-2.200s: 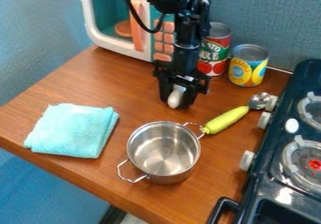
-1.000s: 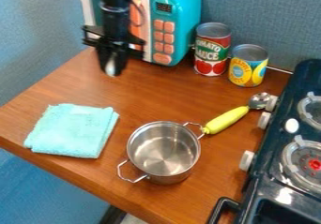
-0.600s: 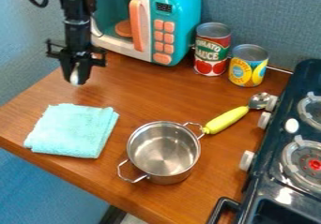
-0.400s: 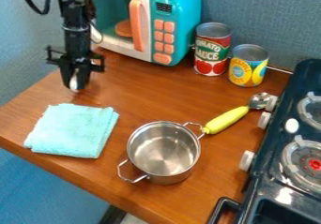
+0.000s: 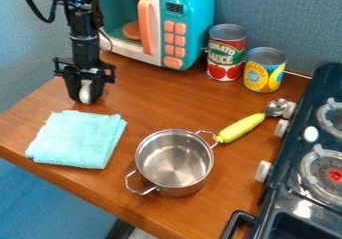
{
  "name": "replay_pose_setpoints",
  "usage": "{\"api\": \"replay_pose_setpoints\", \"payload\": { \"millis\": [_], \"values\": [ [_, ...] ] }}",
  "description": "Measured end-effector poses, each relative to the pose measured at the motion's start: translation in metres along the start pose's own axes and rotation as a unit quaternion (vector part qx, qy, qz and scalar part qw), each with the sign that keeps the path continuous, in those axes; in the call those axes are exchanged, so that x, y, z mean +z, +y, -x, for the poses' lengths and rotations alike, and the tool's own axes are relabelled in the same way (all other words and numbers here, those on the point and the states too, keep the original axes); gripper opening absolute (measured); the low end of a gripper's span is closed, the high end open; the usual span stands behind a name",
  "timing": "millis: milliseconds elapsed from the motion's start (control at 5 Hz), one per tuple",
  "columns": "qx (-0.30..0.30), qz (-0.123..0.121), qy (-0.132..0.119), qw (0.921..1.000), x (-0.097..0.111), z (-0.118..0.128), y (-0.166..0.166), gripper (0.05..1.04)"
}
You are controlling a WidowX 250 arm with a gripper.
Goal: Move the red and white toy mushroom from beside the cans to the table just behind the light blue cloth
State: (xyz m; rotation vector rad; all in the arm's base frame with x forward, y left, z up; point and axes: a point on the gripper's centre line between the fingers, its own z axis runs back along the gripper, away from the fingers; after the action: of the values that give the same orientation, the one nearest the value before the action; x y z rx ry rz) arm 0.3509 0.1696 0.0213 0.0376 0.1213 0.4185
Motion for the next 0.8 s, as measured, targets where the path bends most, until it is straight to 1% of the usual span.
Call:
{"api": "replay_pose_setpoints", "payload": {
  "millis": [200, 400, 600, 800],
  "values": [
    [0.001, 0.014, 0.004, 0.9999, 0.002, 0.008, -0.005, 0.969],
    [-0.026, -0.003, -0.041, 0.9988, 0.041, 0.017, -0.014, 1.008],
    [-0.136, -0.041, -0.04, 0.989, 0.057, 0.036, -0.067, 1.004],
    [-0.234, -0.039, -0.037, 0.9708, 0.055, 0.052, -0.12, 1.001]
  ]
}}
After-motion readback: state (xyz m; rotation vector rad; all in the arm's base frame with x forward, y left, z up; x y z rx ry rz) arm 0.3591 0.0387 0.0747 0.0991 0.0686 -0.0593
